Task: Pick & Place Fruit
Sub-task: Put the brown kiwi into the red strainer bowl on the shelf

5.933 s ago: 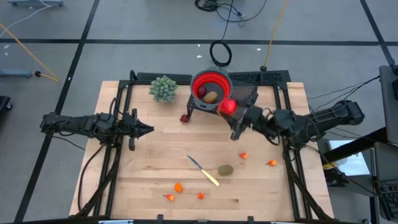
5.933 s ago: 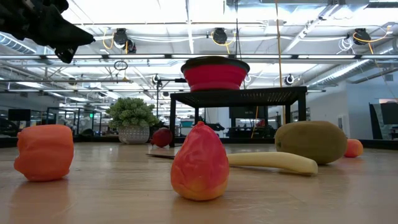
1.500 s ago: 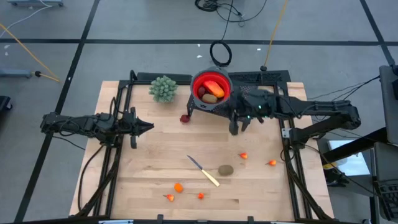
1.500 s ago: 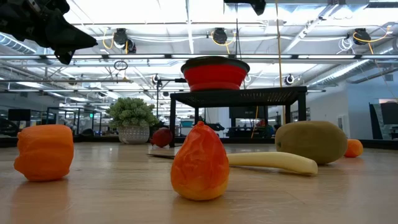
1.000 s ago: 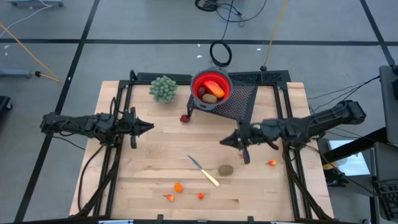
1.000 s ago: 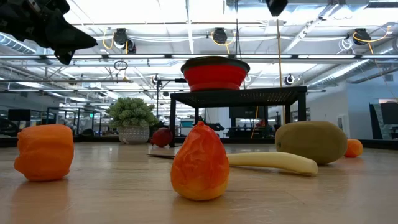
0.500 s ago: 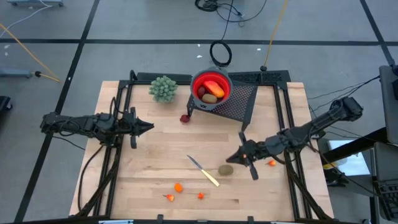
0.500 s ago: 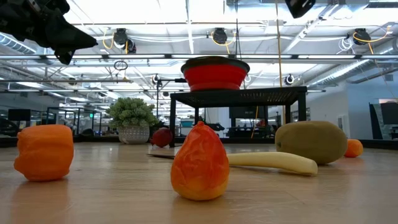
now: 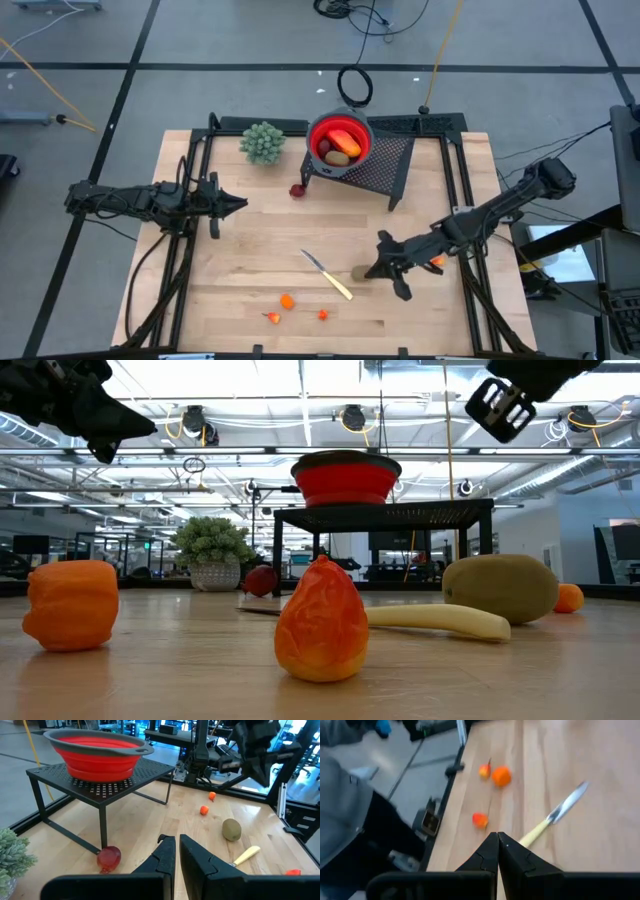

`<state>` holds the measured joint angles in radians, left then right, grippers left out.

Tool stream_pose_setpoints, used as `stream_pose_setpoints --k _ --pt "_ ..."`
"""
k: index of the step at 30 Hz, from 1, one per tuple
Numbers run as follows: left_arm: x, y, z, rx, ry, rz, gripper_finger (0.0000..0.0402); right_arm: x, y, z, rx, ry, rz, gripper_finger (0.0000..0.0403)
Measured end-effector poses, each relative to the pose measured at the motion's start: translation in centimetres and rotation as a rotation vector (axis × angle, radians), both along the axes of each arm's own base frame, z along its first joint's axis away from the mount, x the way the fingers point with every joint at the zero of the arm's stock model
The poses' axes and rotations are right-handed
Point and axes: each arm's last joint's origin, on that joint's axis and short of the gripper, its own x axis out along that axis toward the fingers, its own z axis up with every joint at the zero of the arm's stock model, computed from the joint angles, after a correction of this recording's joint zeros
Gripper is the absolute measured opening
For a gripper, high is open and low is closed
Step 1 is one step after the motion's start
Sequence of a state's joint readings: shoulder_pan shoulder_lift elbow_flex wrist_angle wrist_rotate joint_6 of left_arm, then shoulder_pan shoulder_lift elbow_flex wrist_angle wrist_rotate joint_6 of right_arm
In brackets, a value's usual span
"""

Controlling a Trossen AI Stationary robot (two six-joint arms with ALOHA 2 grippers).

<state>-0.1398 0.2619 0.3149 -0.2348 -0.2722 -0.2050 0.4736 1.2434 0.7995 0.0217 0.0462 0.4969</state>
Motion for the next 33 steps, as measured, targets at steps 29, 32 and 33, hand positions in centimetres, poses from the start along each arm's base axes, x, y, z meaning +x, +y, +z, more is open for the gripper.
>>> stream_pose_setpoints --k 29,32,33 --pt "0.0 0.0 -0.1 0.001 0.008 0.000 0.0024 6.2 2.6 1.1 -0.056 0.518 -0.048 0.0000" --pt "0.0 0.0 -0.1 0.001 0.008 0.000 0.0024 6.1 2.0 0.8 -0.054 0.575 -0.089 0.0000" --pt "0.0 0.0 -0.1 0.001 0.008 0.000 0.0024 6.1 1.9 0.8 -0.054 0.578 -0.094 0.0000"
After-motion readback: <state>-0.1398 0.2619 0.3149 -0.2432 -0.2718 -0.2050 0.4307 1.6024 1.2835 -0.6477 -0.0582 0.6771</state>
